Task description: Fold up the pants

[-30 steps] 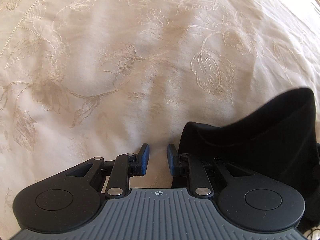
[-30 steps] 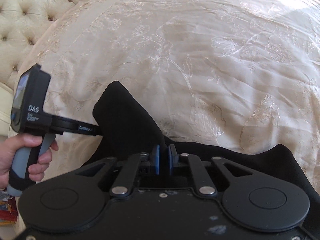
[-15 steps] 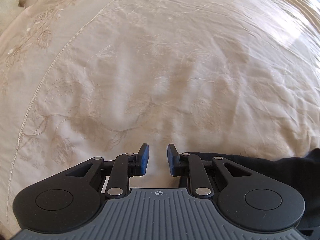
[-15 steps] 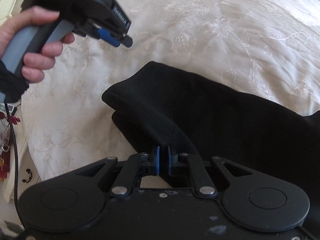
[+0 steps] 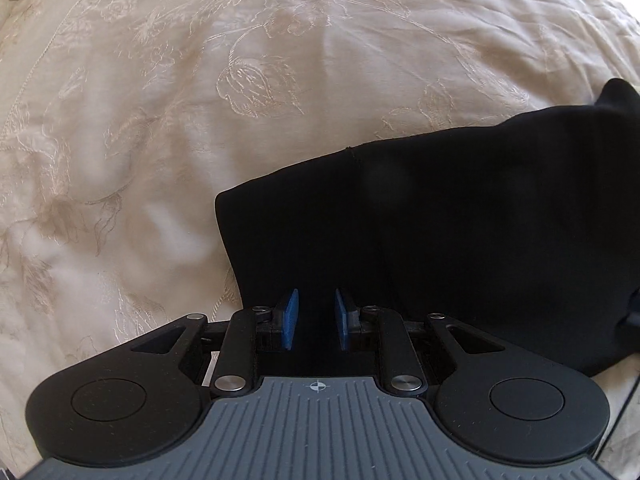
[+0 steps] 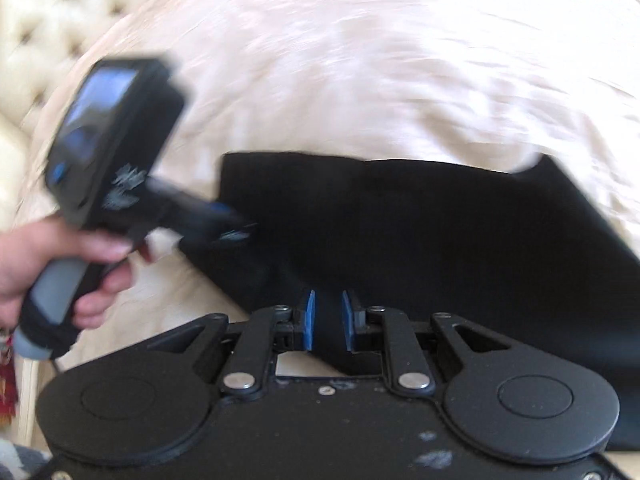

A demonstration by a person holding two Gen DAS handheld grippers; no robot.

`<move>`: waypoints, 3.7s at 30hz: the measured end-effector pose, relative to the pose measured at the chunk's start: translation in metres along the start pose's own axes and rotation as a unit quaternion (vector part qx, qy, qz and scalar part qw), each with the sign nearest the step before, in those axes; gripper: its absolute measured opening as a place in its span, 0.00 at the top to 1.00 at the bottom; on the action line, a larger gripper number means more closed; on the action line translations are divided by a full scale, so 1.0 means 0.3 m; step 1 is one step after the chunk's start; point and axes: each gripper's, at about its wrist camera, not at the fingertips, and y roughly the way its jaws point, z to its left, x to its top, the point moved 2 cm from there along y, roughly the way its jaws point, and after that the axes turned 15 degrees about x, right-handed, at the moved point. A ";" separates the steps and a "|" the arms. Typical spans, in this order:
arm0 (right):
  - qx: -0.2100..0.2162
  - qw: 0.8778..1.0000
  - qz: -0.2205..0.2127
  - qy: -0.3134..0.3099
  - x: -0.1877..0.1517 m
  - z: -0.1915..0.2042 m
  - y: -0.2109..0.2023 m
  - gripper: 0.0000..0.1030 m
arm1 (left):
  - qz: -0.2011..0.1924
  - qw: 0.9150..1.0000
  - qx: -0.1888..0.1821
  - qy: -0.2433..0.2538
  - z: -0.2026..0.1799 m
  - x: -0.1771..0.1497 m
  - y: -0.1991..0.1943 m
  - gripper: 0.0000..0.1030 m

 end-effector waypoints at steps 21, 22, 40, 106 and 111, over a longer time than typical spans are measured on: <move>-0.037 0.995 -0.018 0.089 -0.068 -0.335 -0.132 0.77 | -0.004 0.993 -0.111 -0.036 -0.269 0.047 -0.178 0.80; -0.035 0.996 -0.026 0.080 -0.041 -0.339 -0.146 0.76 | 0.005 0.994 -0.106 -0.034 -0.289 0.035 -0.163 0.80; 0.061 0.998 0.023 0.013 0.272 -0.457 0.014 0.65 | 0.003 0.996 -0.075 -0.043 -0.358 0.001 -0.145 0.80; 0.029 0.999 -0.032 0.023 0.285 -0.416 0.030 0.88 | -0.048 0.995 -0.085 -0.021 -0.301 -0.121 -0.201 0.80; 0.017 0.998 0.004 0.052 0.323 -0.488 0.146 0.89 | -0.047 0.994 -0.092 -0.022 -0.296 -0.115 -0.192 0.80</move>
